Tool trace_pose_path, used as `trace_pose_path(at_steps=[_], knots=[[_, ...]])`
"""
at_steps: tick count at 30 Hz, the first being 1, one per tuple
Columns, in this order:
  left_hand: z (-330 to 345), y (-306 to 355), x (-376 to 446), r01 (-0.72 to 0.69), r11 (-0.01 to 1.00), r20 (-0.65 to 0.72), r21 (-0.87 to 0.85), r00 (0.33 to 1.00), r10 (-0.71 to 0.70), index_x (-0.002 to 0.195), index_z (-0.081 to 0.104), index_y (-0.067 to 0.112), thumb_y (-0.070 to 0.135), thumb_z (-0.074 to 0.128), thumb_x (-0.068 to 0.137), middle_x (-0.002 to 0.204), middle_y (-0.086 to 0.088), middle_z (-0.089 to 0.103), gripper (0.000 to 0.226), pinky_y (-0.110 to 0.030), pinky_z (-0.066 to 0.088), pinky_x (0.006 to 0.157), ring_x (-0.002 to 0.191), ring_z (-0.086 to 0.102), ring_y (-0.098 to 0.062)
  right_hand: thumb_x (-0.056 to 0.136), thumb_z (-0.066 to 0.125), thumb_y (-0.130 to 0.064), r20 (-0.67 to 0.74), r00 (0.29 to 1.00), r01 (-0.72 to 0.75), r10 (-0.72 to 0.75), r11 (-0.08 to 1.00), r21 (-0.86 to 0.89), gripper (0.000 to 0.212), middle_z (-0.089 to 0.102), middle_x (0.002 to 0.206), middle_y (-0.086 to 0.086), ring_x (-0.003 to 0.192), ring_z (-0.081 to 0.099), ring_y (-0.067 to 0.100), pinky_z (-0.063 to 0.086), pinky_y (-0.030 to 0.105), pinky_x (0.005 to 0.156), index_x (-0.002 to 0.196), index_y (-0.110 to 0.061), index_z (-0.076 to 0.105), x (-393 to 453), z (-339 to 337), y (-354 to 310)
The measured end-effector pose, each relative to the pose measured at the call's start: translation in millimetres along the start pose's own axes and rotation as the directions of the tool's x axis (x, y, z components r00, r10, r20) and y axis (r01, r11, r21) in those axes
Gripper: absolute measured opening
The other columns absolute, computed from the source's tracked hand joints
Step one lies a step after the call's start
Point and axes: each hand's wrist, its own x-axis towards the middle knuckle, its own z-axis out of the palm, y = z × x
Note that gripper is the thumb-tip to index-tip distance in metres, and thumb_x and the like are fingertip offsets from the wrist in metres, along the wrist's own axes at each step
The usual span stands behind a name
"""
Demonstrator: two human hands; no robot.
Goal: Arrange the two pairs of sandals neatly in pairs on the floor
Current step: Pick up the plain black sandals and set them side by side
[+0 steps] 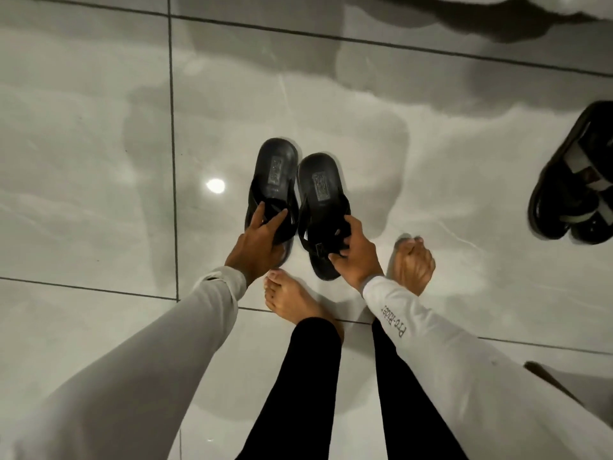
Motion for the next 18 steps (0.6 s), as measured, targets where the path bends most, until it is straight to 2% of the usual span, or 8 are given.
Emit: trace_pose_path(at_steps=[2,4,6,9,11,14,18], knots=[[-7.0,0.7,-4.4,0.04,0.999,-0.06,-0.014,0.997,-0.041,0.158,0.031,0.024,0.017,0.062,0.095,0.165,-0.02,0.013,0.071,-0.051,0.051,0.105,0.124,0.056,-0.053,0.084,0.068,-0.009,-0.044,0.999,-0.024,0.022,0.998,-0.06,0.083,0.071,0.118,0.013,0.108,0.07,0.037,0.056,0.048,0.099,0.149,-0.035,0.025,-5.8,-5.1,-3.7],[-16.2,3.0,-3.8,0.157,0.988,-0.114,0.001,0.981,-0.156,0.158,0.028,0.028,0.021,0.064,0.094,0.159,-0.021,0.02,0.074,-0.049,0.054,0.095,0.109,0.063,-0.053,0.089,0.068,-0.019,-0.031,0.997,-0.075,0.071,0.989,-0.127,0.09,0.07,0.124,0.019,0.114,0.067,0.043,0.054,0.045,0.1,0.157,-0.036,0.013,-4.4,-9.0,-5.4],[-25.2,5.6,5.5,0.24,0.971,-0.099,0.016,0.966,-0.238,0.16,0.017,0.033,0.03,0.065,0.094,0.151,-0.023,0.027,0.081,-0.05,0.055,0.089,0.103,0.065,-0.051,0.092,0.067,-0.029,0.004,0.991,-0.129,0.131,0.984,-0.119,0.091,0.067,0.131,0.022,0.119,0.064,0.045,0.05,0.042,0.1,0.16,-0.035,0.006,-0.3,-10.5,-7.1],[-27.2,10.4,30.9,0.262,0.958,-0.013,0.119,0.965,-0.262,0.159,0.001,0.041,0.048,0.063,0.092,0.139,-0.023,0.039,0.092,-0.053,0.053,0.09,0.107,0.063,-0.048,0.095,0.064,-0.033,0.008,0.986,-0.164,0.164,0.986,-0.032,0.085,0.065,0.135,0.019,0.121,0.063,0.045,0.05,0.041,0.101,0.159,-0.035,0.009,15.6,-4.6,-12.4],[-22.3,16.1,47.0,0.295,0.946,0.012,0.132,0.954,-0.299,0.159,-0.004,0.043,0.053,0.06,0.092,0.138,-0.024,0.04,0.093,-0.052,0.052,0.091,0.109,0.062,-0.045,0.096,0.062,-0.029,-0.028,0.982,-0.186,0.188,0.98,0.064,0.083,0.063,0.138,0.018,0.119,0.065,0.044,0.051,0.043,0.106,0.159,-0.036,0.008,28.4,4.1,-18.9],[-23.1,14.9,61.1,0.334,0.926,-0.041,0.177,0.942,-0.332,0.158,-0.008,0.043,0.05,0.056,0.095,0.132,-0.024,0.042,0.091,-0.047,0.052,0.083,0.099,0.064,-0.038,0.097,0.059,-0.023,-0.101,0.972,-0.201,0.213,0.973,0.114,0.08,0.063,0.138,0.019,0.111,0.068,0.046,0.053,0.053,0.103,0.16,-0.036,0.011,42.6,20.9,-31.9],[-40.9,-11.1,64.6,0.279,0.928,-0.1,0.247,0.96,-0.262,0.159,-0.011,0.039,0.036,0.052,0.1,0.124,-0.021,0.046,0.086,-0.041,0.05,0.069,0.073,0.054,-0.029,0.096,0.063,-0.018,-0.174,0.954,-0.209,0.242,0.959,0.19,0.077,0.059,0.143,0.017,0.117,0.063,0.049,0.052,0.056,0.102,0.159,-0.031,0.022,53.4,36.6,-54.5]])
